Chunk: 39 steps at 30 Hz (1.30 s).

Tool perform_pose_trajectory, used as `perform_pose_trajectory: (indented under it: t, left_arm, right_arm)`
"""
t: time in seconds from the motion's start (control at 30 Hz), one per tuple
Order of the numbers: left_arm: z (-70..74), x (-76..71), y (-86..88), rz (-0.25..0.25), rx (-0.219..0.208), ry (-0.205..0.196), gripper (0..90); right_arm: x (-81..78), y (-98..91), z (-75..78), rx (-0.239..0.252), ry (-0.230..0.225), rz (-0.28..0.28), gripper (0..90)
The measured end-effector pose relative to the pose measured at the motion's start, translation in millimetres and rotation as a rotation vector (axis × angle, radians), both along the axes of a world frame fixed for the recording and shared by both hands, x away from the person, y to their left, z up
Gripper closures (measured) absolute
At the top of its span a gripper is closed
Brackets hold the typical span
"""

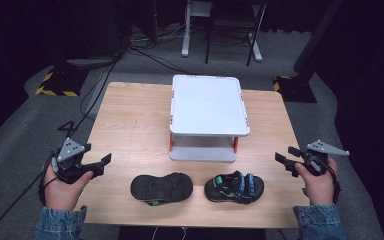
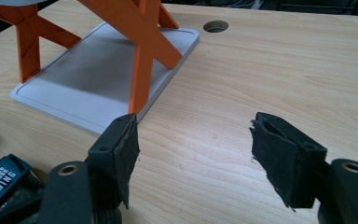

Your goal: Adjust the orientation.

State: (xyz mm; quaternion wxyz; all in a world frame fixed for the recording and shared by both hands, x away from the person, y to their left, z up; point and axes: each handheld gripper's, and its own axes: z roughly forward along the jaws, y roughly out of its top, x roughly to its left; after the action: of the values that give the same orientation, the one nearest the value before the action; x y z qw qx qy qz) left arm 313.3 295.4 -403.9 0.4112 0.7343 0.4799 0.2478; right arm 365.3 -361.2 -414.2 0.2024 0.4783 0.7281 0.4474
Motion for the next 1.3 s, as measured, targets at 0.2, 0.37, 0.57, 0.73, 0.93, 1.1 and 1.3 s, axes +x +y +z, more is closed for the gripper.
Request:
perform_pose_trajectory:
  t: [0.2,0.37,0.57,0.73,0.93,1.1,1.3]
  left_arm:
    - [2.1,-3.2,-3.9,-0.018,0.017,-0.022,23.6]
    - [6.4,-9.0,-12.2,-0.055,0.011,-0.038,23.7]
    - [13.9,-15.6,-25.3,-0.109,0.006,-0.040,23.7]
    - [15.8,-17.6,-41.3,-0.171,0.055,-0.034,23.7]
    - [15.0,-18.4,-54.3,-0.245,0.021,-0.020,24.6]
    - [14.6,-19.2,-64.4,-0.306,0.024,-0.005,25.0]
    - [11.5,-20.3,-81.6,-0.381,0.040,0.025,24.4]
  right_arm:
    - [0.5,-1.1,-1.4,0.001,0.009,-0.004,32.9]
    - [2.0,0.9,-1.0,-0.004,0.010,-0.004,33.0]
    - [5.4,6.6,-2.5,-0.008,0.024,0.016,33.0]
    - [7.0,8.7,-3.8,-0.011,0.033,0.024,33.0]
    - [6.1,13.1,-3.0,-0.017,0.034,0.038,32.9]
    - [6.7,17.4,-4.8,-0.022,0.045,0.051,32.9]
    - [7.6,20.1,-7.9,-0.036,0.059,0.059,32.9]
